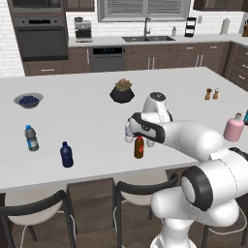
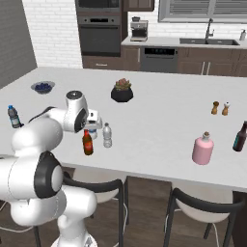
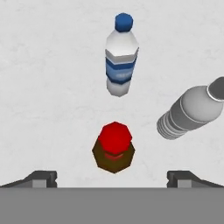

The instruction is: Move the plastic bottles in the middle to the plastics group, and the glass bottles in the middle to the glass group.

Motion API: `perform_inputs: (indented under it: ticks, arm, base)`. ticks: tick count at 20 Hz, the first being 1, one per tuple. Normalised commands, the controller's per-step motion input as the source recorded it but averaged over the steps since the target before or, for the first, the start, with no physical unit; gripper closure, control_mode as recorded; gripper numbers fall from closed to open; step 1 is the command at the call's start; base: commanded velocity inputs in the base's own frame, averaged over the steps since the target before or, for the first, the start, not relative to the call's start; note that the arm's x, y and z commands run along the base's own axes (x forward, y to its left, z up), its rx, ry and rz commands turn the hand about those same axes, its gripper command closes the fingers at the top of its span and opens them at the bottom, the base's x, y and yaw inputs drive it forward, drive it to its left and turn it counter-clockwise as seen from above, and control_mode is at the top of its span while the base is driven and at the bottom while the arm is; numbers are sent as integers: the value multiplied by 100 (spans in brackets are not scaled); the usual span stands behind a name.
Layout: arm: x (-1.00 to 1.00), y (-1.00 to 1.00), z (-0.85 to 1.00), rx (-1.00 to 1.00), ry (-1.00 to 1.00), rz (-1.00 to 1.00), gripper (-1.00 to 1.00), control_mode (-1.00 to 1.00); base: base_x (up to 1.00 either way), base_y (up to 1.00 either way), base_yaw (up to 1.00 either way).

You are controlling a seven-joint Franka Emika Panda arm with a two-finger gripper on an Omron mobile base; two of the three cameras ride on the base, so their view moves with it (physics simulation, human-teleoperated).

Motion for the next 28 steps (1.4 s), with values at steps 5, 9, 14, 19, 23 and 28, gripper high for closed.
perform_inputs:
  ticks: [5, 9, 14, 19, 23, 28]
  arm:
    - [10, 0, 0, 0, 0, 3, -100, -100]
    - [4, 0, -1, 0, -4, 3, -100, -100]
    - [8, 0, 0, 0, -1, 1, -100, -100]
    - [1, 3, 0, -1, 0, 0, -100, -100]
    - [0, 4, -6, 0, 0, 0, -100, -100]
    - [1, 2, -4, 0, 0, 0, -100, -100]
  base:
    - [0, 0, 0]
    - [0, 0, 0]
    - [0, 0, 0]
    - [0, 0, 0]
    - [0, 0, 0]
    - [0, 0, 0]
